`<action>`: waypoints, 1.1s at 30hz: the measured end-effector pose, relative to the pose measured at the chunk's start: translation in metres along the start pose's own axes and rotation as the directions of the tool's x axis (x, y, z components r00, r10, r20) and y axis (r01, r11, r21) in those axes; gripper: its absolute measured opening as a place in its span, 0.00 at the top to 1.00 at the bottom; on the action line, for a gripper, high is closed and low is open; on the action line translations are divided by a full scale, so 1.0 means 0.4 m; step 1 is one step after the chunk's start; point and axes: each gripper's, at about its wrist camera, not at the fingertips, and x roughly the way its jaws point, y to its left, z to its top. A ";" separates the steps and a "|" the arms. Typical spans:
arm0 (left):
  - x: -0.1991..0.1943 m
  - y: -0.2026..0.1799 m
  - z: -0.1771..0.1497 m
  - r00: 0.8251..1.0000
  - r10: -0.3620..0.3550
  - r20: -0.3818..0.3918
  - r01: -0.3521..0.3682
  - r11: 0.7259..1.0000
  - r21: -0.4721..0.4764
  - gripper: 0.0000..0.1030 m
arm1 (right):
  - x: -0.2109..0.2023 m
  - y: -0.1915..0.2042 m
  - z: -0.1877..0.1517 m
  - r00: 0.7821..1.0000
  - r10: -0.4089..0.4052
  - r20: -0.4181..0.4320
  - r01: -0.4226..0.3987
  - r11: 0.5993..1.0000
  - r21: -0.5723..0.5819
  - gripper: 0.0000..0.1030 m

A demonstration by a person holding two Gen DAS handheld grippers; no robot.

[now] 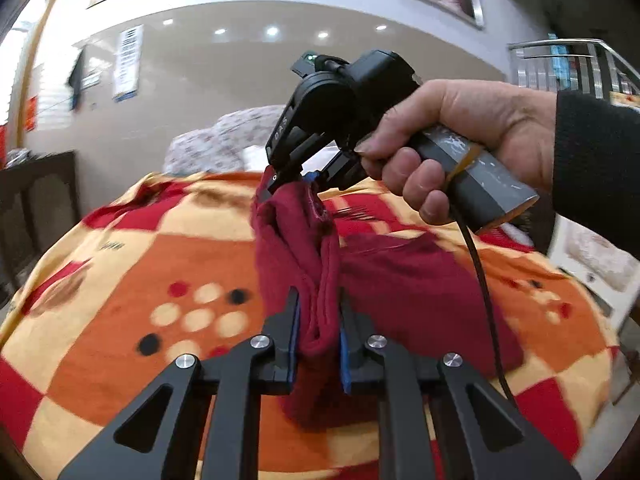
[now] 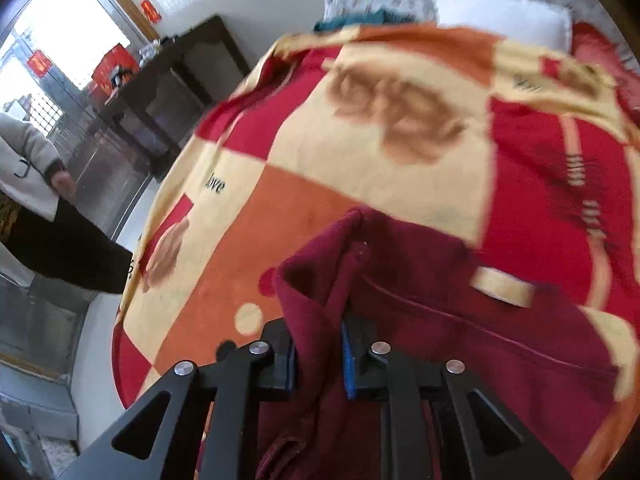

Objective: Fold small clothes

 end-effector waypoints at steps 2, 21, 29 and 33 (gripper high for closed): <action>-0.004 -0.072 0.018 0.998 -0.066 0.006 0.066 0.997 0.029 0.86 | -0.080 -0.064 -0.036 0.999 -0.029 0.025 0.028 0.999 0.025 0.84; 0.082 -0.289 -0.040 0.880 -0.384 -0.280 0.391 0.920 -0.036 0.63 | -0.245 -0.514 -0.279 0.960 -0.215 0.177 0.148 0.933 0.329 0.68; 0.111 -0.026 0.009 0.914 -0.280 -0.295 0.266 0.960 -0.086 0.76 | -0.366 -0.172 -0.469 0.937 -0.161 0.309 0.264 0.906 -0.329 0.47; 0.225 -0.014 -0.047 0.833 -0.364 -0.416 0.297 0.929 -0.219 0.86 | -0.272 -0.101 -0.537 0.949 -0.197 0.248 0.300 0.810 -0.503 0.47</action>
